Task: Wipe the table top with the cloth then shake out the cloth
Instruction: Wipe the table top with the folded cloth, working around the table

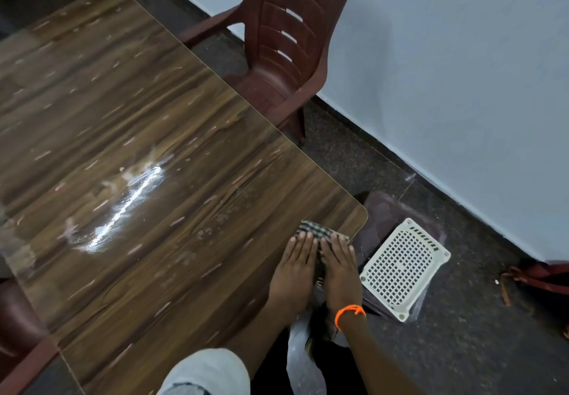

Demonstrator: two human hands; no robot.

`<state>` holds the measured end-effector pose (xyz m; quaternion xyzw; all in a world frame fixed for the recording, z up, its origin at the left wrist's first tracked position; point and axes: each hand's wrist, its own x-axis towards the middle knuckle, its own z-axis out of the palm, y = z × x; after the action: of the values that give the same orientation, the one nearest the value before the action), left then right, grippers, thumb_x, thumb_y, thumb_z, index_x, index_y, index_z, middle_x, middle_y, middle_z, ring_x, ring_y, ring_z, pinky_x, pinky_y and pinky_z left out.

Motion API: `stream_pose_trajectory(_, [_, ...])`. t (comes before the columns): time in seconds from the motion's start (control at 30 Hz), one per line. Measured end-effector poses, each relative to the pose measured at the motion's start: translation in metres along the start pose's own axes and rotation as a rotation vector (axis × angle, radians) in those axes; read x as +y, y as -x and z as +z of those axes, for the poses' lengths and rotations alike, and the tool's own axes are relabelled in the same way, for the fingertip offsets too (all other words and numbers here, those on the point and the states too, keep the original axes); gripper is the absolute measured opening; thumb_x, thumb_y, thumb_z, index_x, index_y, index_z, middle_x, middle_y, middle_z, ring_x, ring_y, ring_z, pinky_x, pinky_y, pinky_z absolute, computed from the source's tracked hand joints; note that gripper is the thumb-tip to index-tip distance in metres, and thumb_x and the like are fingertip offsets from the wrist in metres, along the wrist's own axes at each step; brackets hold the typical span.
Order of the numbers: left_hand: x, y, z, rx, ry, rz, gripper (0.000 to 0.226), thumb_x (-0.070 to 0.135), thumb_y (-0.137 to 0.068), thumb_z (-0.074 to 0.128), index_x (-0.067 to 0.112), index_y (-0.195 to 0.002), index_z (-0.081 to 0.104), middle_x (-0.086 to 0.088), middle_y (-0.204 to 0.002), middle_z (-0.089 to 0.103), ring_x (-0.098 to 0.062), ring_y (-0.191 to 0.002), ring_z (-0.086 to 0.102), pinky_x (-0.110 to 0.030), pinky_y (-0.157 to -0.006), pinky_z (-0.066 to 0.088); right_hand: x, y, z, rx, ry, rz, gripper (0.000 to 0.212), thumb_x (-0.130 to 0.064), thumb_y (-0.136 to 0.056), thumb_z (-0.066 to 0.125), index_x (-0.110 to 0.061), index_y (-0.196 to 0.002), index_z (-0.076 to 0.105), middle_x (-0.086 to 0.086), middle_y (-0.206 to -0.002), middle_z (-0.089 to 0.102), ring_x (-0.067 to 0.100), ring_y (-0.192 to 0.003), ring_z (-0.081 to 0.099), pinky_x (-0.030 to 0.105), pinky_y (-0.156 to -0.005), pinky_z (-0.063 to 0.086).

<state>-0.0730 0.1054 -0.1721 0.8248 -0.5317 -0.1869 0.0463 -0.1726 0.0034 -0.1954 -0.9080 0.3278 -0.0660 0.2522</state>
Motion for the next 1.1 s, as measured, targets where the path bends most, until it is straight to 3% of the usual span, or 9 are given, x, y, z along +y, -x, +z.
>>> stream_pose_trajectory(0.17, [-0.027,-0.022,-0.018,0.047,-0.009,-0.031,0.065,0.030,-0.094,0.028,-0.002,-0.149,0.041,-0.019,-0.155,0.043,-0.030,-0.148,0.034,-0.044,-0.122,0.009,-0.018,-0.038,0.017,-0.013,0.036,0.034,0.055,-0.007,-0.090,0.045,-0.019,-0.143,0.038,0.006,-0.153,0.031,0.018,-0.145,0.012,0.040,-0.118,0.011])
stream_pose_trajectory(0.3, [-0.064,-0.004,-0.016,0.068,-0.030,-0.092,0.064,0.025,-0.095,0.024,0.001,-0.153,0.034,-0.018,-0.160,0.035,-0.029,-0.152,0.025,-0.043,-0.124,0.001,-0.054,-0.042,0.030,-0.043,-0.003,-0.050,0.054,-0.013,-0.090,0.032,-0.018,-0.143,0.041,0.005,-0.154,0.028,0.018,-0.146,0.010,0.041,-0.118,0.011])
stream_pose_trajectory(0.37, [-0.072,0.018,-0.010,0.079,-0.005,-0.104,0.064,0.024,-0.094,0.029,0.000,-0.153,0.035,-0.019,-0.159,0.036,-0.029,-0.152,0.025,-0.044,-0.123,0.006,-0.065,-0.028,0.035,-0.056,-0.019,-0.106,0.054,-0.009,-0.089,0.036,-0.019,-0.143,0.040,0.004,-0.155,0.027,0.017,-0.146,0.009,0.040,-0.117,0.011])
stream_pose_trajectory(0.47, [-0.062,0.050,0.006,0.067,0.006,-0.080,0.065,0.025,-0.094,0.039,-0.001,-0.153,0.033,-0.021,-0.159,0.035,-0.031,-0.152,0.023,-0.048,-0.123,0.014,-0.062,0.008,0.035,-0.054,-0.056,-0.147,0.056,-0.004,-0.088,0.048,-0.020,-0.142,0.042,0.002,-0.154,0.030,0.017,-0.145,0.013,0.040,-0.117,0.014])
stream_pose_trajectory(0.57, [-0.033,0.065,0.016,0.007,0.050,-0.058,0.067,0.028,-0.093,0.042,-0.004,-0.151,0.035,-0.024,-0.158,0.036,-0.034,-0.151,0.025,-0.050,-0.122,0.018,-0.041,0.033,0.024,-0.053,-0.027,-0.176,0.050,-0.014,-0.092,0.040,-0.019,-0.141,0.043,0.003,-0.152,0.033,0.019,-0.144,0.019,0.041,-0.116,0.016])
stream_pose_trajectory(0.77, [-0.020,0.025,0.012,-0.023,-0.002,-0.033,0.069,0.029,-0.097,0.048,-0.002,-0.155,0.028,-0.019,-0.162,0.031,-0.028,-0.154,0.013,-0.046,-0.123,0.010,-0.009,0.009,0.008,-0.042,0.020,-0.090,0.045,-0.028,-0.099,0.033,-0.017,-0.140,0.045,0.003,-0.151,0.035,0.016,-0.143,0.022,0.040,-0.117,0.015])
stream_pose_trajectory(0.93, [-0.040,0.001,-0.017,0.014,0.026,-0.131,0.078,0.035,-0.090,-0.001,0.001,-0.158,0.015,-0.014,-0.167,0.011,-0.025,-0.156,0.004,-0.042,-0.126,-0.008,-0.034,-0.030,0.027,-0.035,0.020,-0.064,0.051,-0.008,-0.090,0.046,-0.014,-0.141,0.043,0.006,-0.150,0.037,0.019,-0.143,0.020,0.038,-0.118,0.009])
stream_pose_trajectory(1.0, [-0.057,0.008,-0.019,0.042,0.021,-0.165,0.076,0.029,-0.090,-0.001,0.002,-0.158,0.020,-0.015,-0.166,0.018,-0.025,-0.156,0.009,-0.038,-0.125,-0.012,-0.049,-0.032,0.035,-0.049,-0.005,-0.107,0.053,-0.006,-0.088,0.044,-0.015,-0.141,0.043,0.005,-0.150,0.036,0.019,-0.144,0.018,0.039,-0.118,0.010])
stream_pose_trajectory(1.1, [-0.069,0.036,-0.011,0.087,0.027,-0.205,0.064,0.022,-0.093,0.020,0.000,-0.150,0.040,-0.018,-0.157,0.041,-0.029,-0.150,0.030,-0.042,-0.125,0.003,-0.066,-0.014,0.042,-0.088,-0.031,-0.191,0.055,-0.008,-0.089,0.040,-0.019,-0.143,0.040,0.002,-0.152,0.032,0.016,-0.145,0.014,0.038,-0.118,0.010])
